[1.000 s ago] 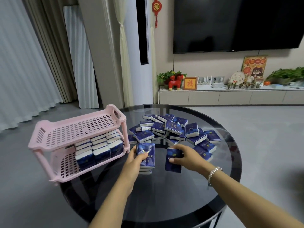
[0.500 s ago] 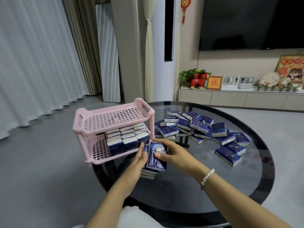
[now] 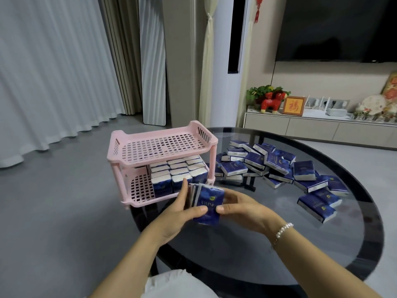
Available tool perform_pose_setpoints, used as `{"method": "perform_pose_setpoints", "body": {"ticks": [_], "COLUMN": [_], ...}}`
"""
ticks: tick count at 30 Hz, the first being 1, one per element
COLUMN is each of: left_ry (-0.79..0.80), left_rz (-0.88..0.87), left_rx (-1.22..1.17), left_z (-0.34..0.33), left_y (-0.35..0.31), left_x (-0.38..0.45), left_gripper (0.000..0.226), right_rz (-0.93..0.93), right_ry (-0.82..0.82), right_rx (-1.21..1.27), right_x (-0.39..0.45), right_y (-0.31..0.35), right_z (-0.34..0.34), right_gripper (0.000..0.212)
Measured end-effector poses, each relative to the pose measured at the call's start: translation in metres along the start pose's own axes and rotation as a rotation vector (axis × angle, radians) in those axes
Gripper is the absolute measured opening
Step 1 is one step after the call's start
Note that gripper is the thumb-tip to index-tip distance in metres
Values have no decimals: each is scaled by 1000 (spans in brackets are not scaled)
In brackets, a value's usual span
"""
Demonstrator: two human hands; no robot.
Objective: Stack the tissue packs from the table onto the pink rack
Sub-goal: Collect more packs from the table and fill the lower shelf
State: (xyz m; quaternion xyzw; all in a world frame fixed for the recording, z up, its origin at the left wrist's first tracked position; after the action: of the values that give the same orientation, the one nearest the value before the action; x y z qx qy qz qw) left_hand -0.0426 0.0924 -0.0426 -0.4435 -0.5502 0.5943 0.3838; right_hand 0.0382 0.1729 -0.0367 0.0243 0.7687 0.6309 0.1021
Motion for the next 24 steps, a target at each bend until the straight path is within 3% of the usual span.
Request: {"method": "perform_pose_setpoints", "body": {"ticks": [4, 6, 15, 19, 24], "left_ry": [55, 88, 111, 101, 33], "left_rz": [118, 152, 193, 170, 108], "left_rx": [566, 677, 772, 751, 728], "left_z": [9, 5, 1, -3, -1], "left_y": [15, 23, 28, 27, 20], "left_x": [-1, -2, -4, -3, -3], "left_gripper": [119, 117, 109, 101, 100], "right_rz": [14, 7, -102, -155, -199], "right_ry": [-36, -48, -31, -27, 17], "right_rx": [-497, -668, -896, -1018, -1048], "right_x": [2, 3, 6, 14, 26], "right_y": [4, 1, 12, 22, 20], "right_z": [1, 0, -4, -7, -9], "right_gripper": [88, 92, 116, 116, 98]}}
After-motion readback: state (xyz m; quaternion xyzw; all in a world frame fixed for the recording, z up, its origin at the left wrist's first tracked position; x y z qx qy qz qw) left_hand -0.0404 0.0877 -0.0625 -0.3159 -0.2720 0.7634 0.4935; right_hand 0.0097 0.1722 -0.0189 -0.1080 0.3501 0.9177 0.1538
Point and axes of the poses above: each hand's wrist, its own x-axis towards the middle knuckle, its own z-axis out of the back of the hand, y = z × x, the point moved 10 cm from there along x, towards the middle knuckle, and after that the axes turned 2 degrees about y, right-handed, at the moved point
